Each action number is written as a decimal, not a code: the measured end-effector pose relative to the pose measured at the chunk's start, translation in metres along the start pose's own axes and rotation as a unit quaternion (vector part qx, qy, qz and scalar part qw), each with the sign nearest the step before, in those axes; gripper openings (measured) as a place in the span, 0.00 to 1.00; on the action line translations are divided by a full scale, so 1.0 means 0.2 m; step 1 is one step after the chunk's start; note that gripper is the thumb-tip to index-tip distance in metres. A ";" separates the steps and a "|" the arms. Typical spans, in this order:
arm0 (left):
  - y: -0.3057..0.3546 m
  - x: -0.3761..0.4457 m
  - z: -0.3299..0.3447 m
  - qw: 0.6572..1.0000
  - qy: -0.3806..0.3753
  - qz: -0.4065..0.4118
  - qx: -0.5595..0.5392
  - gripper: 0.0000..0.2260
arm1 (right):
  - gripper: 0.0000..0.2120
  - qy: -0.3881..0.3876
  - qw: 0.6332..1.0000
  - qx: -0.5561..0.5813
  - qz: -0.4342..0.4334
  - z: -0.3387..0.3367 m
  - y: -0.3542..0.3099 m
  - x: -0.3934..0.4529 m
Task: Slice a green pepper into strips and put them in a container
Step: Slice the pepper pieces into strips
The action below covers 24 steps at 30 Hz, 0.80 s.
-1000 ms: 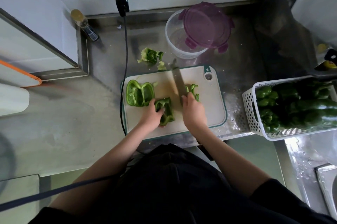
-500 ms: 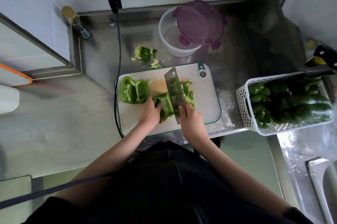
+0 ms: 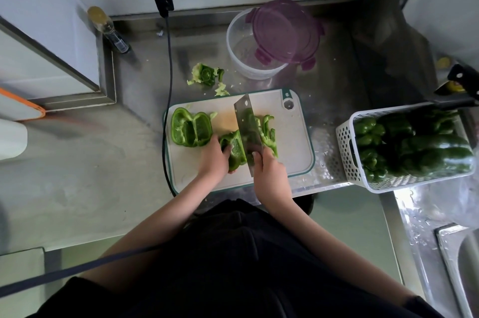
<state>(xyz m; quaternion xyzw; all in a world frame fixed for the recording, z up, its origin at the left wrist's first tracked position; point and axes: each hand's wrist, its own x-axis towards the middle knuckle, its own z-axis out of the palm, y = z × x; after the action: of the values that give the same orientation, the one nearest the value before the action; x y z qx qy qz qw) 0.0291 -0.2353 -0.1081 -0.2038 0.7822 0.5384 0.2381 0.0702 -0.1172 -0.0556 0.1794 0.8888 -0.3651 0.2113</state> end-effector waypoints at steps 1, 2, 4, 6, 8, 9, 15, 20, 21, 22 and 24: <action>0.00 0.00 0.00 1.000 -0.001 -0.004 -0.003 0.06 | 0.15 0.005 1.000 -0.005 0.000 0.01 0.00 0.00; 0.00 0.00 0.00 1.000 -0.002 -0.006 -0.003 0.06 | 0.15 0.008 1.000 -0.012 0.000 0.01 0.00 0.00; 0.00 0.01 0.00 1.000 -0.003 -0.005 -0.002 0.06 | 0.14 0.012 1.000 -0.029 0.001 0.02 -0.01 0.00; 0.00 0.00 0.00 1.000 0.001 0.000 -0.003 0.06 | 0.13 0.011 0.999 -0.048 0.001 0.03 -0.02 0.00; 0.00 0.00 0.00 1.000 0.001 -0.007 -0.017 0.06 | 0.12 0.007 0.998 -0.067 -0.002 0.04 -0.03 0.01; -0.01 0.01 0.00 1.000 0.001 -0.010 -0.022 0.07 | 0.11 0.006 0.997 -0.074 -0.006 0.05 -0.03 0.01; -0.03 0.02 0.01 1.000 0.011 0.002 0.016 0.09 | 0.11 -0.010 0.994 -0.112 -0.008 0.09 -0.02 0.03; -0.04 0.03 0.02 0.999 0.021 0.002 0.033 0.11 | 0.10 -0.015 0.992 -0.124 -0.009 0.11 0.01 0.02; -0.04 0.03 0.02 0.999 0.020 0.002 0.026 0.10 | 0.10 -0.013 0.992 -0.122 -0.008 0.11 0.01 0.03; -0.04 0.03 0.02 1.000 0.018 0.002 0.021 0.10 | 0.10 -0.012 0.993 -0.120 -0.006 0.12 0.00 0.03; -0.04 0.04 0.02 0.999 0.020 0.012 0.044 0.09 | 0.10 -0.003 0.993 -0.116 -0.011 0.12 -0.01 0.05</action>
<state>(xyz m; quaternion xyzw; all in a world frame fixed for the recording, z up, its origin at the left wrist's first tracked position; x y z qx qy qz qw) 0.0286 -0.2354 -0.1198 -0.1946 0.8120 0.5023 0.2244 0.0675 -0.1344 -0.0750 0.1425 0.9263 -0.2623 0.2297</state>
